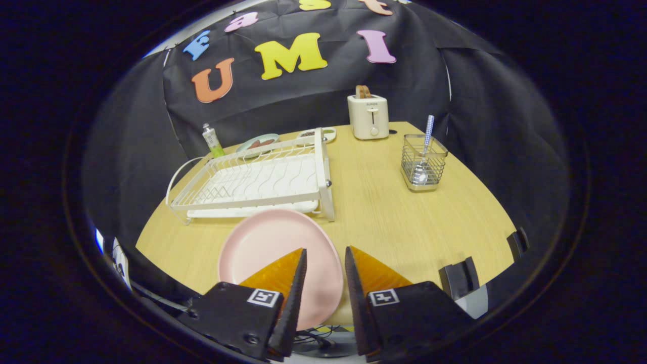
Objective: Take the plate from the dish rack, then take the spoon from the basket and place it into the plate.
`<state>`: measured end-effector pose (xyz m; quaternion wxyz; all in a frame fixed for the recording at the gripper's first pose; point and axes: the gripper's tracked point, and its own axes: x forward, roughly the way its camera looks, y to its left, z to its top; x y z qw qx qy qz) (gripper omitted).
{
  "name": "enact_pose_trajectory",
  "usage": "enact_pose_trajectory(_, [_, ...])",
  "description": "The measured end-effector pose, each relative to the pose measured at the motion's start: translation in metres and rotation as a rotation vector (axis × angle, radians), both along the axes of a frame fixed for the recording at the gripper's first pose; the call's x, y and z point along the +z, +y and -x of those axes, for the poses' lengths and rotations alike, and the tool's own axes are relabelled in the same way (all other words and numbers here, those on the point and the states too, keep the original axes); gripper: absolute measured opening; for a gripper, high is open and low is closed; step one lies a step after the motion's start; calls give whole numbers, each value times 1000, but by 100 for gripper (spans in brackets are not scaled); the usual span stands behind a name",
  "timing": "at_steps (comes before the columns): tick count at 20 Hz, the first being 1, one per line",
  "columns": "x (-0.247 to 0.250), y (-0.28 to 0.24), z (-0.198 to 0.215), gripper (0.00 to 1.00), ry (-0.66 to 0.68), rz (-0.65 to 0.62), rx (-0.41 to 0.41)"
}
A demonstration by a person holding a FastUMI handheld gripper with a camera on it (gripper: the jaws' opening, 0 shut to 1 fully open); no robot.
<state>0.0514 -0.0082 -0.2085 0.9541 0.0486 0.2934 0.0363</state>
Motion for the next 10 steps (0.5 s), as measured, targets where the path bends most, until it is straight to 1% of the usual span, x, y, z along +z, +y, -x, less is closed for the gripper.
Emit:
enact_pose_trajectory(1, [4, -8, -2, 59, -30, 23, -9])
enact_pose_trajectory(3, [15, -17, -4, 77, -89, 60, -4])
enact_pose_trajectory(6, [25, -37, -11, 90, -143, 80, -5])
enact_pose_trajectory(7, [28, -42, -12, 92, -154, 83, 0])
enact_pose_trajectory(10, [46, -70, -23, 94, -213, 96, -23])
